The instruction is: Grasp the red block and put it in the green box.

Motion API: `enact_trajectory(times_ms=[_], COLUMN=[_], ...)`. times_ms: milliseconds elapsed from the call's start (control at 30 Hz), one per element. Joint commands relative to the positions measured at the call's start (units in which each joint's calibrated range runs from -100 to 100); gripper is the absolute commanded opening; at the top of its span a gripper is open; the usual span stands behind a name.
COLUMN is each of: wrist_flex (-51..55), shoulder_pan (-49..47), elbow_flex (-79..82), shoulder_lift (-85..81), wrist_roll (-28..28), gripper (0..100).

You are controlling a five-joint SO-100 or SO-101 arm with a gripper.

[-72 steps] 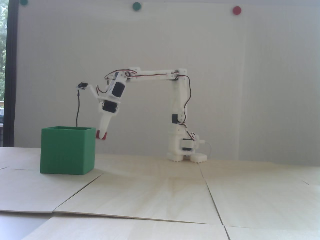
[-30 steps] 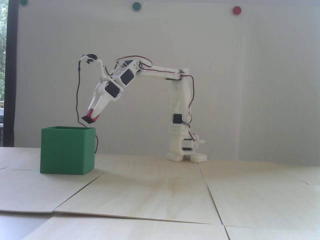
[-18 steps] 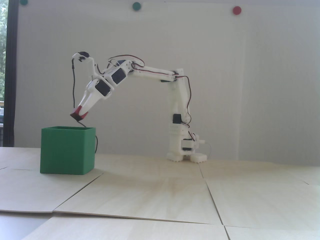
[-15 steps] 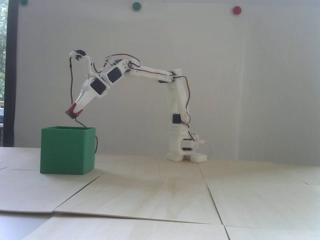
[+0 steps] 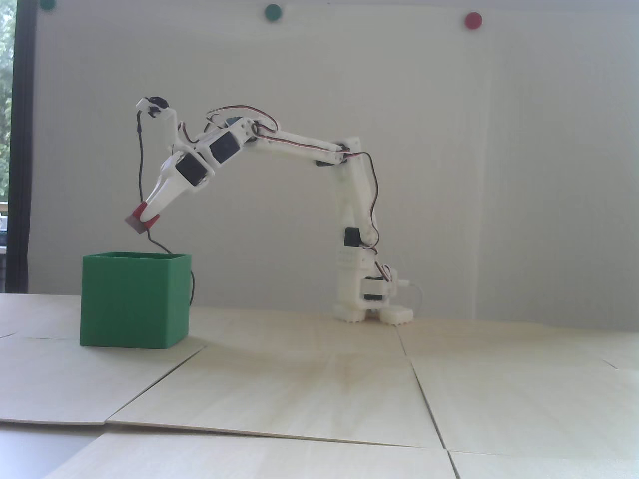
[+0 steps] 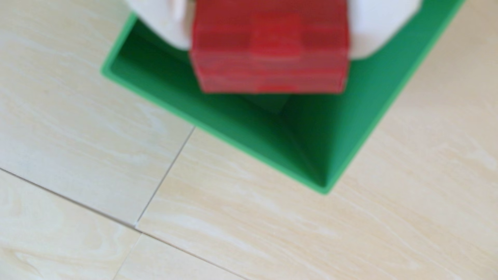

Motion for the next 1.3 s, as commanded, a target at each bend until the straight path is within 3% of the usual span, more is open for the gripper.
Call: enact_trajectory(times_ms=[0, 267, 1100, 1267], wrist_flex=[-1.26, -1.77, -1.94, -2.02], shoulder_pan=[0.10, -0.14, 0.26, 0.42], elbow_flex=[-5.78, -2.50, -1.97, -1.97], shoulder_lift=[-2.19, -2.35, -2.35, -2.35], wrist_roll=[-0.35, 2.41, 2.46, 2.46], gripper=[15, 16, 19, 30])
